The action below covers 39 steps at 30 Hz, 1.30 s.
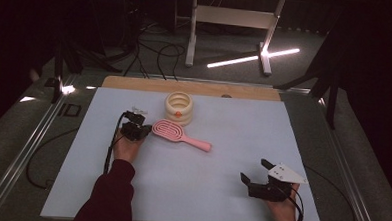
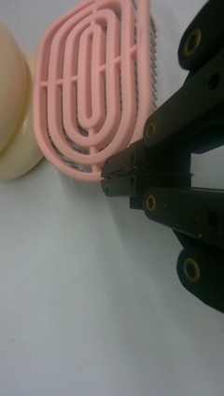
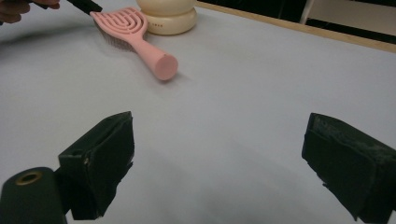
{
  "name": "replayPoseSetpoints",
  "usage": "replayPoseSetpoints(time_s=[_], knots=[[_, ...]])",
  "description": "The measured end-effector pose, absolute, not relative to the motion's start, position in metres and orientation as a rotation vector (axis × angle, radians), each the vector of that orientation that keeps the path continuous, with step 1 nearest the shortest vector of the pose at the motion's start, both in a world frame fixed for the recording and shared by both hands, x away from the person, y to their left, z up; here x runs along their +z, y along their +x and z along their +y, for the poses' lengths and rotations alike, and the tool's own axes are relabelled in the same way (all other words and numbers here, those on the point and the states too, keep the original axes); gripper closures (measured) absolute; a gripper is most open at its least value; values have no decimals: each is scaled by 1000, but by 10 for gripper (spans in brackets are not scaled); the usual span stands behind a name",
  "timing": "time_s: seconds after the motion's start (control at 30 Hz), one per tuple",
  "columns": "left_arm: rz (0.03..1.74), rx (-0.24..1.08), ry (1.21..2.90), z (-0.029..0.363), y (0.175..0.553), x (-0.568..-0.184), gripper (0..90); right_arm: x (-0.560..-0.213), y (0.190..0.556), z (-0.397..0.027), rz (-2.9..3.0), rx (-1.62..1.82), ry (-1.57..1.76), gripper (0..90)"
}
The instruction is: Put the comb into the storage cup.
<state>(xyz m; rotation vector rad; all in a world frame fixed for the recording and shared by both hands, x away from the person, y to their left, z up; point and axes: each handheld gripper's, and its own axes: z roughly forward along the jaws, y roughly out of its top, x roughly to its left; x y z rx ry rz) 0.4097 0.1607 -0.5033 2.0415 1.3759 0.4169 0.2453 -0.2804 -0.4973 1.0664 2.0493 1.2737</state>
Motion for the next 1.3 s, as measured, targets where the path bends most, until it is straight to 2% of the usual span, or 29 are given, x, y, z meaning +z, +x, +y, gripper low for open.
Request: replayPoseSetpoints(time_s=[0.37, 0.67, 0.87, 0.97, 1.07, 1.2, 1.3], knots=[[1377, 394, 2025, 156, 411, -505, 899, -497, 245, -281, 2051, 1275, 1065, 93], [1314, 379, 2057, 145, 406, -505, 897, -497, 245, -281, 2050, 1274, 1065, 92], [1311, 412, 2007, 160, 397, -491, 871, -497, 245, -282, 2045, 1275, 1066, 93], [1294, 428, 1973, 168, 389, -483, 833, -497, 245, -282, 2045, 1276, 1067, 93], [1222, 497, 1927, 184, 364, -464, 782, -497, 245, -281, 2045, 1274, 1068, 93], [1139, 567, 1900, 200, 333, -451, 611, -497, 245, -281, 2044, 1279, 1064, 92], [1096, 578, 1872, 211, 311, -449, 520, -497, 244, -280, 2047, 1282, 1064, 92]])
